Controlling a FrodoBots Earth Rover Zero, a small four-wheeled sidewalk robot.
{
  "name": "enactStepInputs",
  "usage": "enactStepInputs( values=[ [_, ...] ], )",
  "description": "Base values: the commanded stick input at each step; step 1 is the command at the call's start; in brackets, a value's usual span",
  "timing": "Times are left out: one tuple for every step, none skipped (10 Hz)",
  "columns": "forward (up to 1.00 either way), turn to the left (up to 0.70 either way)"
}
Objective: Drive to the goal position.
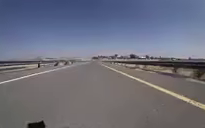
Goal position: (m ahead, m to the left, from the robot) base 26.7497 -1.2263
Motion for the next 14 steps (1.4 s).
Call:
enactStepInputs(
  values=[
    [1.0,0.0],
    [1.0,0.0],
    [1.0,0.0],
    [1.0,0.0],
    [1.0,0.0],
    [1.0,0.0],
    [1.0,0.0],
    [1.0,0.0],
    [1.0,0.0],
    [1.0,0.0],
    [1.0,0.0],
    [1.0,0.0],
    [1.0,0.0],
    [1.0,0.0]
  ],
)
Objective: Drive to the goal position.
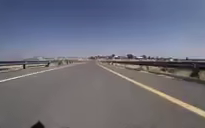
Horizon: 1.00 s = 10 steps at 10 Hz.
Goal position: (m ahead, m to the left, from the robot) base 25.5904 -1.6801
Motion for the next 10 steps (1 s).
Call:
enactStepInputs(
  values=[
    [1.0,0.0],
    [1.0,0.0],
    [1.0,0.0],
    [1.0,0.0],
    [1.0,0.0],
    [1.0,0.03],
    [1.0,0.15],
    [1.0,0.26],
    [1.0,0.13],
    [1.0,0.0]
  ],
)
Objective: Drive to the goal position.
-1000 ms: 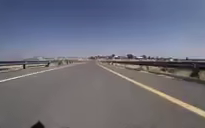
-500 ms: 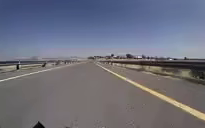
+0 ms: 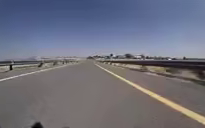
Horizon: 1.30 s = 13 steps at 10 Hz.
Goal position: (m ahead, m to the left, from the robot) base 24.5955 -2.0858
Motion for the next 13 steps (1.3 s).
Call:
enactStepInputs(
  values=[
    [1.0,0.0],
    [1.0,0.0],
    [1.0,0.0],
    [1.0,0.0],
    [1.0,0.0],
    [1.0,0.0],
    [1.0,0.0],
    [1.0,0.0],
    [1.0,0.0],
    [1.0,0.0],
    [1.0,0.0],
    [1.0,0.0],
    [1.0,0.27]
  ],
)
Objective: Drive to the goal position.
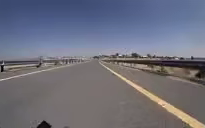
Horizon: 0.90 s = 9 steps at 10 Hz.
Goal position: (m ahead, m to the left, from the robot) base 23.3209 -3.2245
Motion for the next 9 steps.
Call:
enactStepInputs(
  values=[
    [1.0,0.27],
    [1.0,0.0],
    [1.0,0.0],
    [1.0,0.0],
    [1.0,0.0],
    [1.0,0.0],
    [1.0,0.0],
    [1.0,0.0],
    [1.0,0.0]
  ],
)
